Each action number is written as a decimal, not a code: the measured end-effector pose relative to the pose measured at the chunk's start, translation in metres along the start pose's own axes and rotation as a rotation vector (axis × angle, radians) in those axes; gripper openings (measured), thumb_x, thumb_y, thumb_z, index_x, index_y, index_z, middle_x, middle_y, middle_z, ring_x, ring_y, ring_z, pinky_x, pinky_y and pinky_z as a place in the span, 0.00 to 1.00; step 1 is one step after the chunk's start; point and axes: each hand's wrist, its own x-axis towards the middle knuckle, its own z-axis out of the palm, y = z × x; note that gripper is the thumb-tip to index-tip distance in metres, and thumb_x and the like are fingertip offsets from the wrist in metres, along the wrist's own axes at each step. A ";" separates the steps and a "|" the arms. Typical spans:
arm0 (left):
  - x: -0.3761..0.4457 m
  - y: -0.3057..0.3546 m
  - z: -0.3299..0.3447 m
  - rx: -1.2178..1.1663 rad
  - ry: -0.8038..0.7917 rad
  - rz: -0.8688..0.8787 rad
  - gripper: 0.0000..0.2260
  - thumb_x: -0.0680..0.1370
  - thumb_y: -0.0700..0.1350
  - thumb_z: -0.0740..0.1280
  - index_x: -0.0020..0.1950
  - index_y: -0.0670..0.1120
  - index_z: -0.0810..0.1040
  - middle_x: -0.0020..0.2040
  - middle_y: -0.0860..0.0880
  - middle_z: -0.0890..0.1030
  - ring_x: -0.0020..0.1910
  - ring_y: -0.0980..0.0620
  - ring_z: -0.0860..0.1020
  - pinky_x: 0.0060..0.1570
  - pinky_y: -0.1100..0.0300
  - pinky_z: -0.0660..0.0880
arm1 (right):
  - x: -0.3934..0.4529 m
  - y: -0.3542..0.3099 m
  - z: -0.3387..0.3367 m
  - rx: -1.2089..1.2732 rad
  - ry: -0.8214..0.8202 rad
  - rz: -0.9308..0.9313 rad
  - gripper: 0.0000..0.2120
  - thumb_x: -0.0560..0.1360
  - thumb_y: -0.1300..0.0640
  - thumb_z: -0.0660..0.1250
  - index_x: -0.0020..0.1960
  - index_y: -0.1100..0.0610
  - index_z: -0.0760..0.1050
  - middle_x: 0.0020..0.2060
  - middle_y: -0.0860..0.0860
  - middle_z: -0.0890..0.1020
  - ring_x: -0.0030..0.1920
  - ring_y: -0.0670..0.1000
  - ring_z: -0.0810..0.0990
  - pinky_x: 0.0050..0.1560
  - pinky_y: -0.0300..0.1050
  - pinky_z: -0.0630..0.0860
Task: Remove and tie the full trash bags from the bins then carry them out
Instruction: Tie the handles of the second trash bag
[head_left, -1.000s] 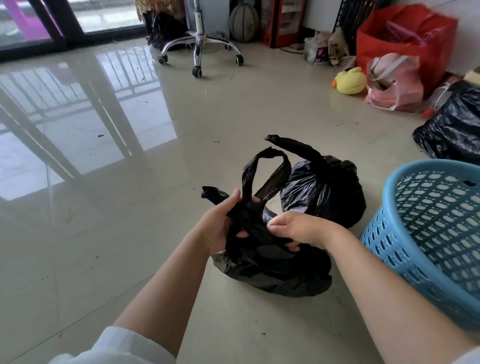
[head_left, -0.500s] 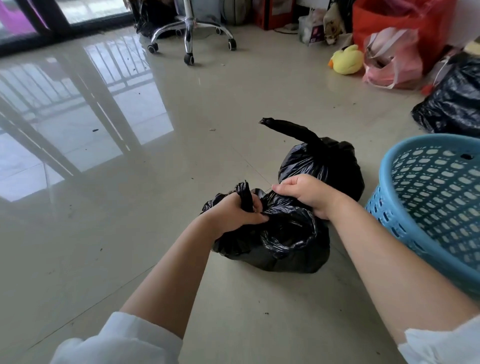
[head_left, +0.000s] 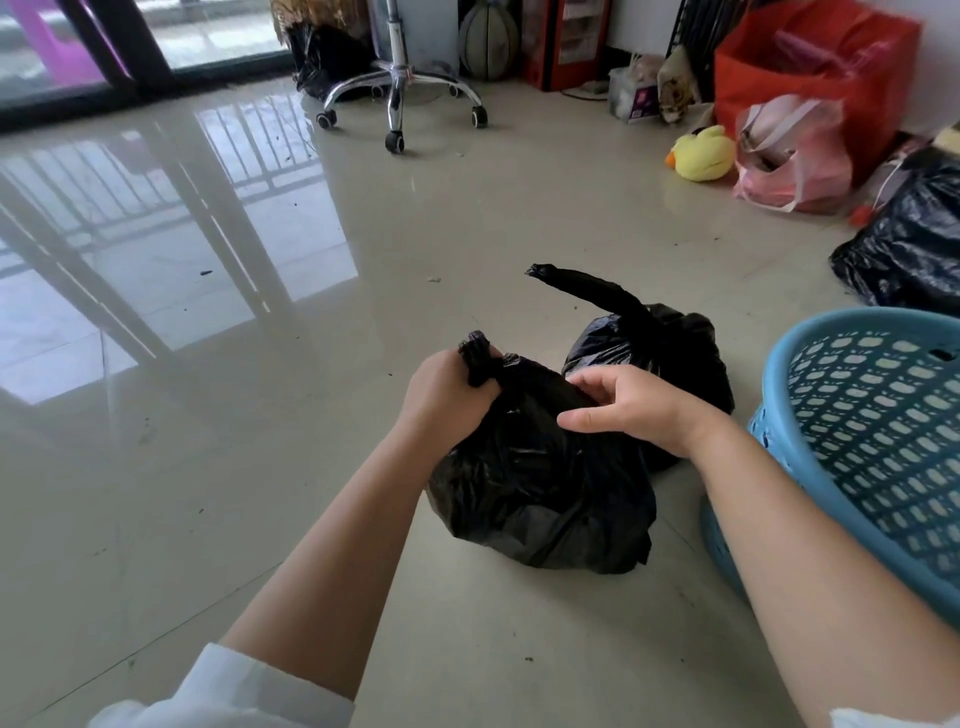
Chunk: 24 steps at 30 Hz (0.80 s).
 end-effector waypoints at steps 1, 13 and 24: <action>-0.002 -0.001 0.002 0.055 0.035 0.032 0.11 0.71 0.36 0.62 0.51 0.42 0.78 0.50 0.42 0.81 0.51 0.42 0.77 0.44 0.58 0.70 | -0.001 0.001 0.000 0.009 -0.024 0.012 0.04 0.71 0.62 0.68 0.43 0.54 0.79 0.38 0.48 0.82 0.40 0.45 0.81 0.46 0.36 0.78; -0.002 -0.003 0.010 -0.030 0.066 -0.040 0.08 0.70 0.33 0.61 0.40 0.46 0.74 0.34 0.47 0.77 0.39 0.50 0.72 0.30 0.68 0.66 | -0.002 0.004 0.008 -0.148 -0.030 0.099 0.05 0.67 0.61 0.72 0.38 0.52 0.79 0.35 0.45 0.83 0.40 0.46 0.82 0.47 0.38 0.78; -0.011 -0.007 0.004 -0.858 -0.405 -0.254 0.10 0.79 0.35 0.59 0.49 0.46 0.78 0.22 0.51 0.78 0.26 0.57 0.78 0.33 0.67 0.77 | 0.010 0.011 0.017 0.164 0.679 -0.036 0.15 0.71 0.71 0.62 0.43 0.51 0.76 0.35 0.42 0.79 0.39 0.43 0.77 0.44 0.36 0.71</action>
